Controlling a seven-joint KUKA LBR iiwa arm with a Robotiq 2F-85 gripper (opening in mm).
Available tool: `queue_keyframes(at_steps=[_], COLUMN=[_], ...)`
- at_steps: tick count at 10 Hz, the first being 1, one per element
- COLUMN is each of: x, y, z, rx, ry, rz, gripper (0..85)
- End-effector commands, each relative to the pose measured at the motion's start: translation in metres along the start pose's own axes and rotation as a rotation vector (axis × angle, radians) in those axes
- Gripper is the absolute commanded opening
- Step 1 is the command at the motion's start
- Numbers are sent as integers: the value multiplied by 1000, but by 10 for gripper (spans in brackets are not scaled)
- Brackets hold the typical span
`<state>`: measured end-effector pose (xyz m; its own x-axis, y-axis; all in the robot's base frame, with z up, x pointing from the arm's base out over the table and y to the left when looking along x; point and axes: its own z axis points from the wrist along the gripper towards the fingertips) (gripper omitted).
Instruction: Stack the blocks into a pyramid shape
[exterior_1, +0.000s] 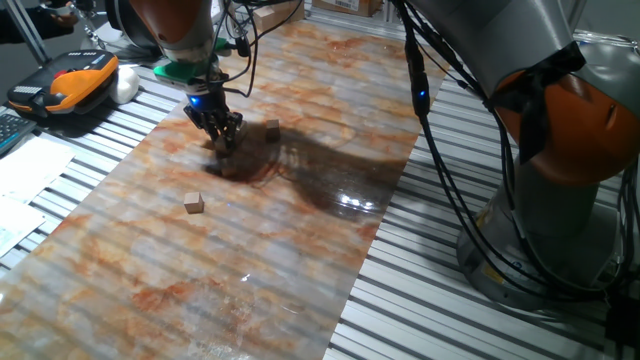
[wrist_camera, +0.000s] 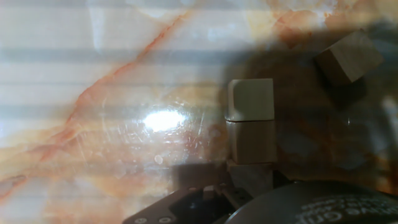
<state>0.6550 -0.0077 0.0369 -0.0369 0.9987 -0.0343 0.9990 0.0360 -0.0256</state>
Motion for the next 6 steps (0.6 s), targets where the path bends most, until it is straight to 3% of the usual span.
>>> queue_keyframes(at_steps=[1, 6], x=[0, 0], y=[0, -1], z=[0, 1], rx=[2, 5], ry=[-2, -5], rz=[0, -2], gripper=[340, 340])
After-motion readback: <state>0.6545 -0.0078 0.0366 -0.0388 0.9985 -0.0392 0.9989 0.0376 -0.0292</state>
